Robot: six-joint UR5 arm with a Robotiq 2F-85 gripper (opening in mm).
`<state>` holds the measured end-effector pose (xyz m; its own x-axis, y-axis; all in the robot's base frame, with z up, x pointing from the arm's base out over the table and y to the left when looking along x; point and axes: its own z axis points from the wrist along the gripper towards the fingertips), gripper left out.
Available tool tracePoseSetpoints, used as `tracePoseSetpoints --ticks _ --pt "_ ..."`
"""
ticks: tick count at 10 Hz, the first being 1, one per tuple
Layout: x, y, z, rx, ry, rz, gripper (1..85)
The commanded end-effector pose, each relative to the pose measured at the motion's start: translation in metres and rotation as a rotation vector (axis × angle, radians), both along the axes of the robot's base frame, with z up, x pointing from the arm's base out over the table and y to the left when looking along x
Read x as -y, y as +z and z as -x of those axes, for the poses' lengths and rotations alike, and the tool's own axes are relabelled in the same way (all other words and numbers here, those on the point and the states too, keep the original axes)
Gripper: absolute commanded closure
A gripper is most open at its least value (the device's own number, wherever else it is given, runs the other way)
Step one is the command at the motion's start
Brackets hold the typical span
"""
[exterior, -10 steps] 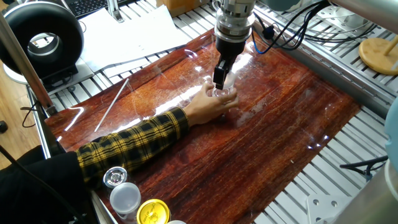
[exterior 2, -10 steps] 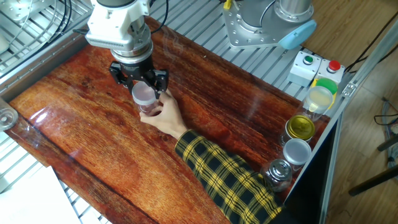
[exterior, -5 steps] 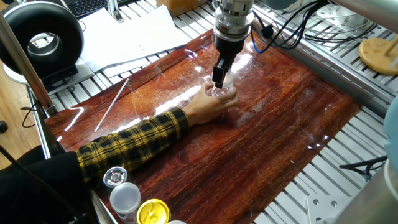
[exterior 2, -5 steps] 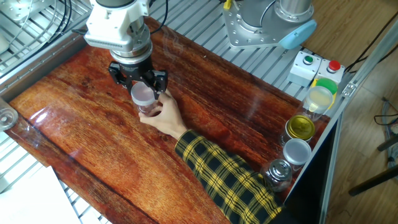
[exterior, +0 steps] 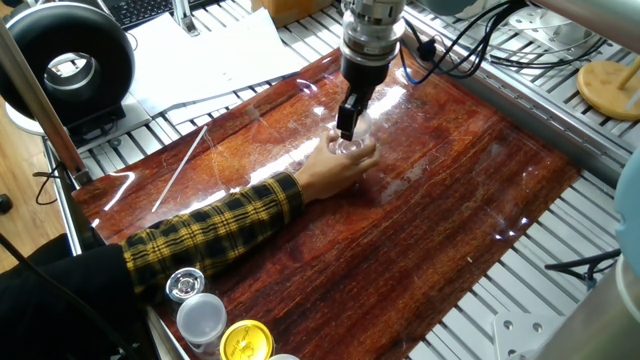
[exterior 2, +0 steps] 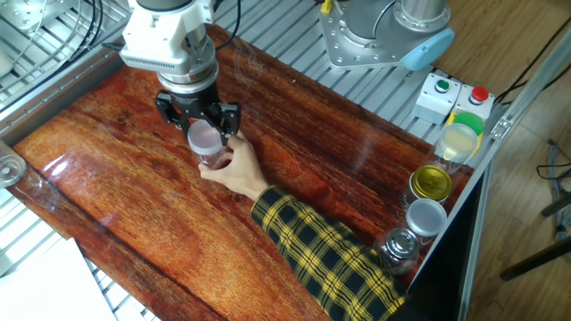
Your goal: Unscrew the lid from the jar
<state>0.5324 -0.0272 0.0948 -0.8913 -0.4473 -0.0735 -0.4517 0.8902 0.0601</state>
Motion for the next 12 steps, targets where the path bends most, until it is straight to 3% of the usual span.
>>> tracePoseSetpoints --ticks 1,12 --pt "-0.003 -0.001 -0.005 0.017 0.051 -0.019 84.7" --pt "-0.007 -0.001 -0.020 0.070 0.335 0.000 84.7"
